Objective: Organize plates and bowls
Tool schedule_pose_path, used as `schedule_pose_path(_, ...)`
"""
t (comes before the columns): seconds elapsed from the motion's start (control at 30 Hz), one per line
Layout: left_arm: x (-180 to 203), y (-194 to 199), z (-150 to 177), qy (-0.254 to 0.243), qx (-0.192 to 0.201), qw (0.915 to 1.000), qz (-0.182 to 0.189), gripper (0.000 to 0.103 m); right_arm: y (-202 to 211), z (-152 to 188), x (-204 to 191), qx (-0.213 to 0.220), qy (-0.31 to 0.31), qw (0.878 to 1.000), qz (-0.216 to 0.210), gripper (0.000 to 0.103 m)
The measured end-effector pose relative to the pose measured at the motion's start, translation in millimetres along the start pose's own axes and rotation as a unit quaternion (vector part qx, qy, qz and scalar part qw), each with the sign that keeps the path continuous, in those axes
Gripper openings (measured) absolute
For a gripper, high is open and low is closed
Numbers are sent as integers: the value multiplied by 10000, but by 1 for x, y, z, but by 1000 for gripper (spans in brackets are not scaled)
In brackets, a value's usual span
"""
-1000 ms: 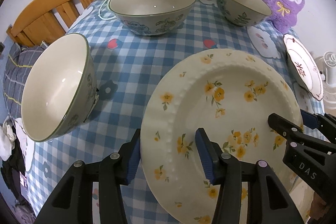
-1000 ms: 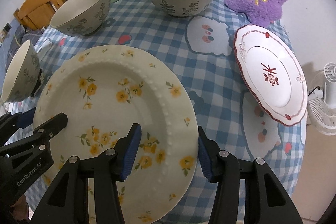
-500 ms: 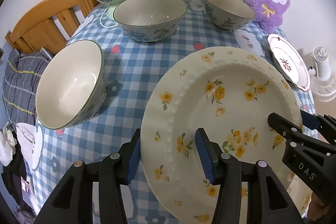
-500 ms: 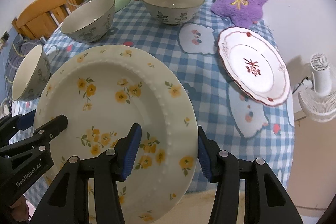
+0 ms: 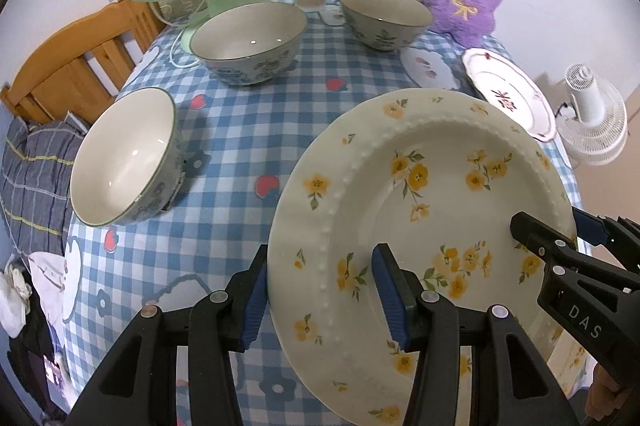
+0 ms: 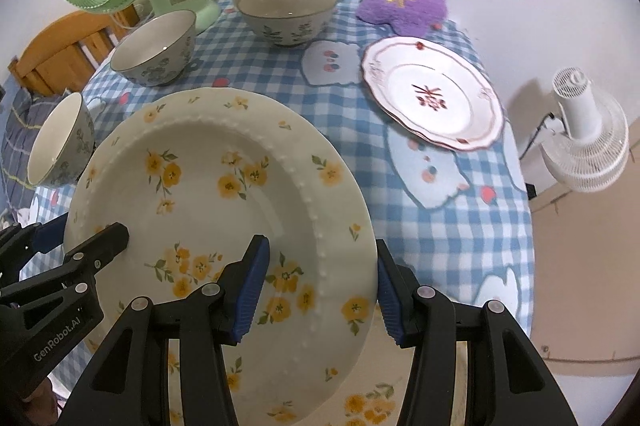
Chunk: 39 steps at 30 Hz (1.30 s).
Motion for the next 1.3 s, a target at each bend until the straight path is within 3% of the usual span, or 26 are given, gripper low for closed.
schedule_pose_path(1.3, 101, 6, 96, -1191, -318, 9911, 502, 51, 34, 150, 75, -367, -1406, 9877, 583, 54)
Point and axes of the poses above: each gripper's, at about its wrist camera, not at the fingertips, and y roughly against the way its jaws point, x to its right, z to its underside, the point moved 9 cm from there along -y, roughly the way its jaws point, and after that the axes turned 11 degrees about y, right-handed, at the moved point
